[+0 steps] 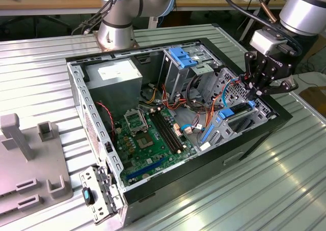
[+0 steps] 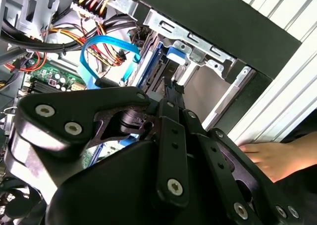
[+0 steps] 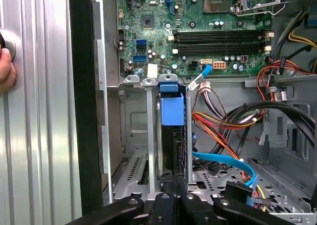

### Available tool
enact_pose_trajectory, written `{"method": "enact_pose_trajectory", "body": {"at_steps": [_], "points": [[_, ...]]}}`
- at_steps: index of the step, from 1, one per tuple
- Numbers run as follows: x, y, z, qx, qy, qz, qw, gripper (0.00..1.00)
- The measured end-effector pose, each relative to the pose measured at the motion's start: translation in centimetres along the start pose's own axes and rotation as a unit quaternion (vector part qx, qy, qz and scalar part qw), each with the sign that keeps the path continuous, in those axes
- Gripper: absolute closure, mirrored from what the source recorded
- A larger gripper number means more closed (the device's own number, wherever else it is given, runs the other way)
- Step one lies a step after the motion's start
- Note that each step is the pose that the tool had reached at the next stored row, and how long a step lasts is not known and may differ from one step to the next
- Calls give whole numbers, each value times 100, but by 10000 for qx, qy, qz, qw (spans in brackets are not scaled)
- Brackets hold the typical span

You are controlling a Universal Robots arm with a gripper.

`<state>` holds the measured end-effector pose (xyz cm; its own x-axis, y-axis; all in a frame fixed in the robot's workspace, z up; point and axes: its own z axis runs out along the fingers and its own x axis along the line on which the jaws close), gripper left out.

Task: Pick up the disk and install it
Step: 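Insert the first disk wire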

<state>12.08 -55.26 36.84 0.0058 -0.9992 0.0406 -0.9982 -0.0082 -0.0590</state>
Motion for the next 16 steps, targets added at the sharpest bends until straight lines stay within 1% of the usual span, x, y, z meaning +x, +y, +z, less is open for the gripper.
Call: {"method": "enact_pose_trajectory", "body": {"at_steps": [8,14,16], "points": [[1,-49,3,0,0,0,10000,89],[1,-121,8,0,0,0,10000,89],[1,-137,9,0,0,0,10000,89]]}}
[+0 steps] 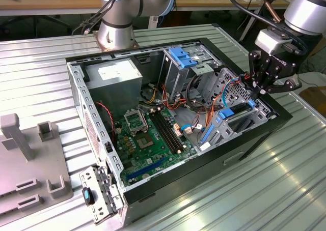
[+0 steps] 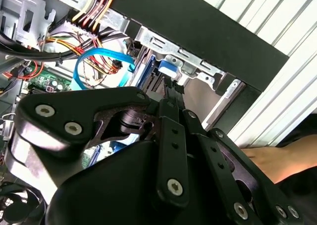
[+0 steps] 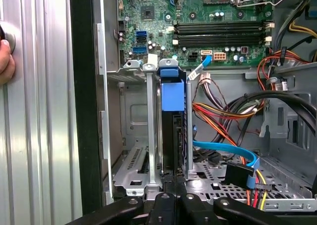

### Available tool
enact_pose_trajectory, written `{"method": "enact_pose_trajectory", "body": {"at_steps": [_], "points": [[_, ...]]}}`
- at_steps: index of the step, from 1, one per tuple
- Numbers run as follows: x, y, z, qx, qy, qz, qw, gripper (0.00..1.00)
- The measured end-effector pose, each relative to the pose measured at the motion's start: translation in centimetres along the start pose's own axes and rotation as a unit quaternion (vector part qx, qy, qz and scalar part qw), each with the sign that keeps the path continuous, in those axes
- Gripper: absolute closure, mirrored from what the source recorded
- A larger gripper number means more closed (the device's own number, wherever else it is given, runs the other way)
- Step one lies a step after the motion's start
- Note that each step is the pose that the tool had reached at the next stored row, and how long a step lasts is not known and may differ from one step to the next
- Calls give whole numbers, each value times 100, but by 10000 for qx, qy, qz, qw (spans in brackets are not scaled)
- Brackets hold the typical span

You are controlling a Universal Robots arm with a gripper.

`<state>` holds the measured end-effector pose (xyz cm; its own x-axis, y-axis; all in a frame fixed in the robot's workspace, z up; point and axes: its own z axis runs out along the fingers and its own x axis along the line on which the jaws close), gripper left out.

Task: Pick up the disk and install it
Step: 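Insert the first disk wire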

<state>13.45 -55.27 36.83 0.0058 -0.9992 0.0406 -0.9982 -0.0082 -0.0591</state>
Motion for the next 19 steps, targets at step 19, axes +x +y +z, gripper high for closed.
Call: {"method": "enact_pose_trajectory", "body": {"at_steps": [19], "points": [[-47,-170,9,18,-37,-686,9976,89]]}}
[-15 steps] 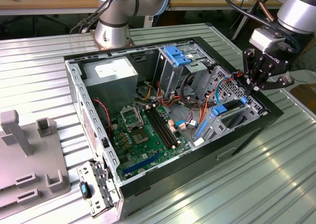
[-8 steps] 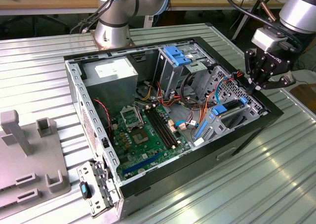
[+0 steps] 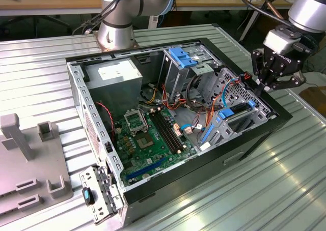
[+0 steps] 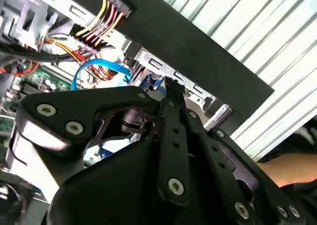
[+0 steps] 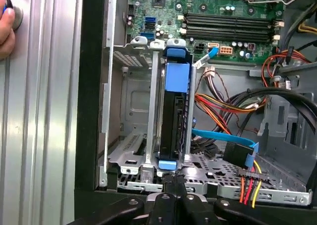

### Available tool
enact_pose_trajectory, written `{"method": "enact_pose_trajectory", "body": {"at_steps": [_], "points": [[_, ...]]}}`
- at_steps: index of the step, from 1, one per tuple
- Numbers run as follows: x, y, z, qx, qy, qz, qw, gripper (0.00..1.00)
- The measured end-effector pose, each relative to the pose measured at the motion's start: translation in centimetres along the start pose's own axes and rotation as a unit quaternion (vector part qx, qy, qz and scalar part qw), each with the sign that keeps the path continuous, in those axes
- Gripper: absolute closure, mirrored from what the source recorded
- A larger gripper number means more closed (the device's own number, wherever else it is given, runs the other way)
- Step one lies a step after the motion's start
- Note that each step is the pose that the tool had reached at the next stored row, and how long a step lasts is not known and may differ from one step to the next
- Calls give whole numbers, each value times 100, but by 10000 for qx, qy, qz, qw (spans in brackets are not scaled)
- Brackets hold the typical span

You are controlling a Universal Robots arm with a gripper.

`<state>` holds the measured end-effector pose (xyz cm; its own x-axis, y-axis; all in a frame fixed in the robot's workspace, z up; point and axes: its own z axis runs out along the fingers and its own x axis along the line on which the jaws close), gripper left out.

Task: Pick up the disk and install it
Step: 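Insert the first disk wire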

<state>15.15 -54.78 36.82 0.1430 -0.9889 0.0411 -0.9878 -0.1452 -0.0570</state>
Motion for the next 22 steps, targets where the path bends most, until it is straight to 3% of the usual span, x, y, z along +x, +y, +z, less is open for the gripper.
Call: {"method": "enact_pose_trajectory", "body": {"at_steps": [3,5,12,14,16,18,19,20,22], "points": [[0,0,0,15,-20,-366,9993,89],[0,0,0,24,-30,-584,9983,89],[0,0,0,49,-54,-1261,9920,89],[0,0,0,59,-62,-1555,9878,89],[0,0,0,66,-69,-1739,9847,89],[0,0,0,76,-78,-1999,9798,89],[0,0,0,83,-87,-2186,9757,89],[0,0,0,92,-98,-2394,9708,89],[0,0,0,105,-113,-2686,9631,89]]}}
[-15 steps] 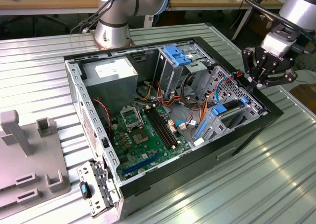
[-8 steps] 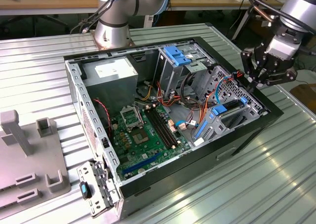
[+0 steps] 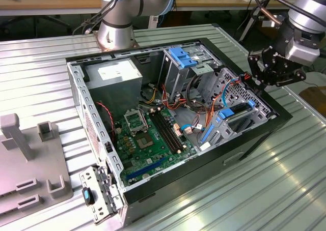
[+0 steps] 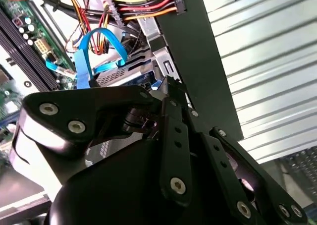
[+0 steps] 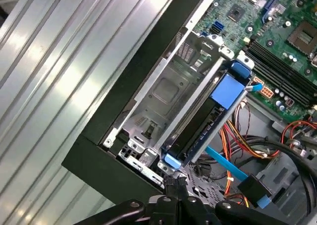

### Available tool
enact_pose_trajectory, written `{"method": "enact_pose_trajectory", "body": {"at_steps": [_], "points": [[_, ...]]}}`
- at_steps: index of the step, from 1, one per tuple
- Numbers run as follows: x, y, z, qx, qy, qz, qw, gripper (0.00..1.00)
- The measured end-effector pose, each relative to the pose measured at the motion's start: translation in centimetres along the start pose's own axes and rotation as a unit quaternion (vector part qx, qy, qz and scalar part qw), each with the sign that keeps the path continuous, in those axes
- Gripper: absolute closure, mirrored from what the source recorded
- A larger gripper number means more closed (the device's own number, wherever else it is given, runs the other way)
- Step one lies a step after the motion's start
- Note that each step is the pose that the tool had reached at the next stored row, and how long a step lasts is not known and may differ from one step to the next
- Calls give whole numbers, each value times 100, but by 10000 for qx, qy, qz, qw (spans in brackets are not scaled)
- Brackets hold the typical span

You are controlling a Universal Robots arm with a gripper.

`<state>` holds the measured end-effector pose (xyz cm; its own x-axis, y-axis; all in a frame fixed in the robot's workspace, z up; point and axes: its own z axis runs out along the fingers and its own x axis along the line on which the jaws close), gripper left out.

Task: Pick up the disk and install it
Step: 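Insert the first disk wire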

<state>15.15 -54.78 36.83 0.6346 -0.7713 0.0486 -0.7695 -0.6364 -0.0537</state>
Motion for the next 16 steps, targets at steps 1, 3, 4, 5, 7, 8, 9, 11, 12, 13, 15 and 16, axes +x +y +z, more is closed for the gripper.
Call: {"method": "enact_pose_trajectory", "body": {"at_steps": [1,3,4,5,7,8,9,11,12,13,15,16], "points": [[0,0,0,4,-5,-93,10000,89],[0,0,0,13,-15,-274,9996,89],[0,0,0,18,-19,-364,9993,89],[0,0,0,23,-25,-468,9989,89],[0,0,0,36,-39,-730,9973,89],[0,1,0,45,-49,-920,9957,89],[0,1,0,53,-59,-1094,9940,89],[0,0,0,67,-73,-1367,9906,89],[0,0,0,71,-79,-1455,9893,89],[0,1,0,75,-83,-1542,9880,89],[0,0,0,88,-97,-1806,9835,89],[0,0,0,93,-102,-1898,9817,89]]}}
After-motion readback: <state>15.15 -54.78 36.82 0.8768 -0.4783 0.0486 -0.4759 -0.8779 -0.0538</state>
